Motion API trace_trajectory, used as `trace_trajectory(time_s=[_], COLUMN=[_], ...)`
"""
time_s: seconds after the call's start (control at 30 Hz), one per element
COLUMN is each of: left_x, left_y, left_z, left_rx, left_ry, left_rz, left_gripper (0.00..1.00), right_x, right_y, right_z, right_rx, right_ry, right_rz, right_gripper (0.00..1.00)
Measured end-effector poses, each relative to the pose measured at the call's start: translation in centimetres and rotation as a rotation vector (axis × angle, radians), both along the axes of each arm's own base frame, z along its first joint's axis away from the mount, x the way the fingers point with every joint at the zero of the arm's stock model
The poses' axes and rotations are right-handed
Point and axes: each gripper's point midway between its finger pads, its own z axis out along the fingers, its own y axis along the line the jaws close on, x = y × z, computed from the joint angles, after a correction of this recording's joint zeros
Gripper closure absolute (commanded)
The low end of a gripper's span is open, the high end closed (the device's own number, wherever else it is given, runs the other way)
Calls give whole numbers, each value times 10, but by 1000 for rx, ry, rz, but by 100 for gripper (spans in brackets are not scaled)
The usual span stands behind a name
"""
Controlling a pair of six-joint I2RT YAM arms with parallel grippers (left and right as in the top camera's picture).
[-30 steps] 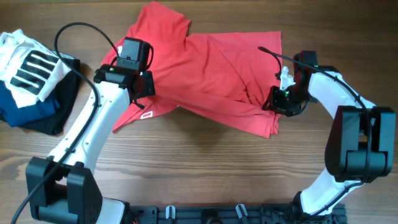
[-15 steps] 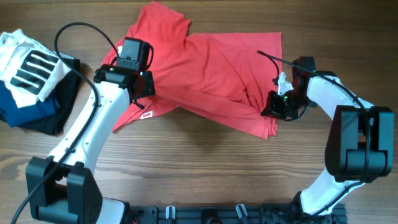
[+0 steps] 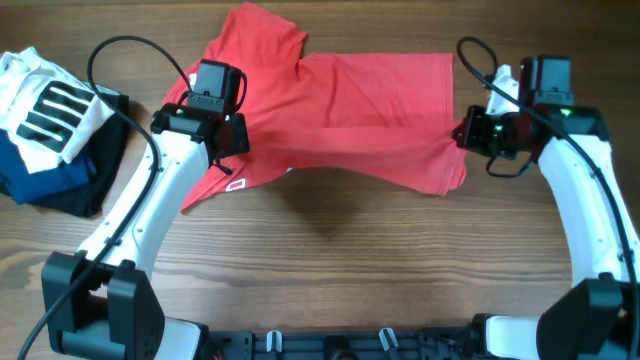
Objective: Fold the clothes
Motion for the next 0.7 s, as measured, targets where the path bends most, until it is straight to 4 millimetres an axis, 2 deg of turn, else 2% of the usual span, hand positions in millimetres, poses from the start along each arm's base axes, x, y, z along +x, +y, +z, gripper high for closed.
trace_trajectory(time_s=[0.23, 0.4, 0.5, 0.57, 0.7], left_x=[10, -1, -3, -3, -1], left_y=[-2, 0, 1, 1, 4], left_z=[4, 0, 6, 22, 68], left_rx=[-13, -4, -7, -18, -35], left_ry=[-45, 1, -11, -56, -210], left_rz=[5, 11, 11, 10, 21], left_gripper=[96, 96, 96, 96, 96], right_x=[-6, -15, -15, -7, 11], right_y=[-22, -23, -23, -24, -25], right_z=[-10, -13, -12, -1, 48], right_rx=[-111, -118, -119, -121, -131], right_ry=[51, 81, 79, 41, -112], right_rz=[-73, -41, -38, -41, -50], right_gripper=[96, 96, 96, 96, 96])
